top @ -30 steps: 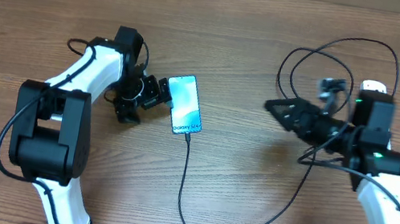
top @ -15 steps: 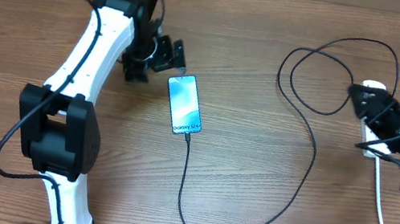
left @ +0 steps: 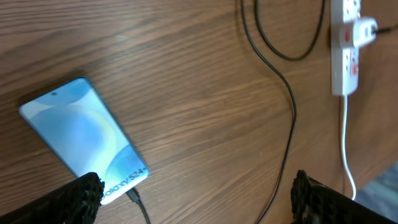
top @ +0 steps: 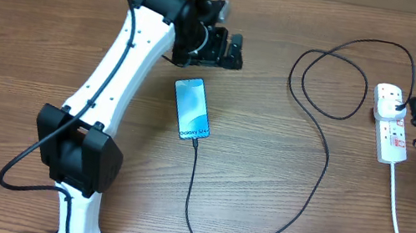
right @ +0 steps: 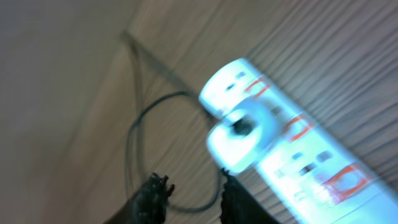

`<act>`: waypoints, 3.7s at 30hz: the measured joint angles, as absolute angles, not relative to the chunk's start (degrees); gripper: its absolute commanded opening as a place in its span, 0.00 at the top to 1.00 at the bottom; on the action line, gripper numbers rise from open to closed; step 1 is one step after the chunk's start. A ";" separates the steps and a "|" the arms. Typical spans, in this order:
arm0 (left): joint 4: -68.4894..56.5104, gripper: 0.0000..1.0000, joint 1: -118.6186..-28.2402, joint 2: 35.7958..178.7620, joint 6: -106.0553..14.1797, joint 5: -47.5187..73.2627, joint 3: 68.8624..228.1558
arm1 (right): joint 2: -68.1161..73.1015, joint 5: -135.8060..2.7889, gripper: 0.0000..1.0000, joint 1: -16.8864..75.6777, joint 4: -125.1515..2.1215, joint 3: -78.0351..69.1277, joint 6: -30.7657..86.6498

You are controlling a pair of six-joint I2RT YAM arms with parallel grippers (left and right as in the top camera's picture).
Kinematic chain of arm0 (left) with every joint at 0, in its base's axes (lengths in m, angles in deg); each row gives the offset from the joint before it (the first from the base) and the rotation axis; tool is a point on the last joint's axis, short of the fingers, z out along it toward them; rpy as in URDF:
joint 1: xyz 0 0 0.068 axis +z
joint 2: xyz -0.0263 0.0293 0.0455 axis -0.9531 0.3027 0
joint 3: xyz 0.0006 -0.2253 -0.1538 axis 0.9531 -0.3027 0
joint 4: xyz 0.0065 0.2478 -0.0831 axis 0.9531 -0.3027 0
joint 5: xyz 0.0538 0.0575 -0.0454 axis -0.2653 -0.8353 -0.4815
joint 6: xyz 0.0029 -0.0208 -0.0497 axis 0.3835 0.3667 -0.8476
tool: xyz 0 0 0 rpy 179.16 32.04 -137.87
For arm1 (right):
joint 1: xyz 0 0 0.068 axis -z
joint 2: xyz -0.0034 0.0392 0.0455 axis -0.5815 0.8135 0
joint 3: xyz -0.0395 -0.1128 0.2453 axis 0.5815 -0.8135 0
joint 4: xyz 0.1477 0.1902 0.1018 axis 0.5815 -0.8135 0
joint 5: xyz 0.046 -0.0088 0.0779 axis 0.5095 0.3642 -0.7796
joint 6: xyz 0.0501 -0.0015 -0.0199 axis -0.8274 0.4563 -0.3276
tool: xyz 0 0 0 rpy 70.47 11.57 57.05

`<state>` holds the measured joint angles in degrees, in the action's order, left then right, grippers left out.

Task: Plug charger to phone and switch on socket
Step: 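Move the right gripper to the power strip switch and press it, then lift the right gripper off the power strip and pull it back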

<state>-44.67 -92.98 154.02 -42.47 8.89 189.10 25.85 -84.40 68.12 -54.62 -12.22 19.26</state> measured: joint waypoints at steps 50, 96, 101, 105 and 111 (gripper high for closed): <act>-43.99 0.00 -94.10 154.02 -40.79 9.27 189.12 | 45.37 -77.89 0.96 67.94 -49.37 -8.42 16.18; -45.15 0.00 -94.10 154.02 -44.29 8.98 189.12 | 20.86 -69.45 0.96 70.74 -80.48 -3.20 12.77; -45.23 0.00 -94.10 154.02 -45.07 8.98 189.12 | 12.25 -74.06 0.96 67.53 -84.87 -3.11 16.80; -45.34 0.00 -94.10 154.02 -45.53 9.03 189.12 | 6.13 -76.51 0.96 60.60 -88.48 -3.09 21.30; -46.65 0.00 -94.10 154.02 -46.28 12.11 189.12 | -0.97 -78.48 0.96 44.79 -90.49 -3.09 26.08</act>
<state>-46.65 -94.10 154.02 -46.28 12.11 189.12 -0.97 -78.48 44.79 -90.49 -3.09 26.08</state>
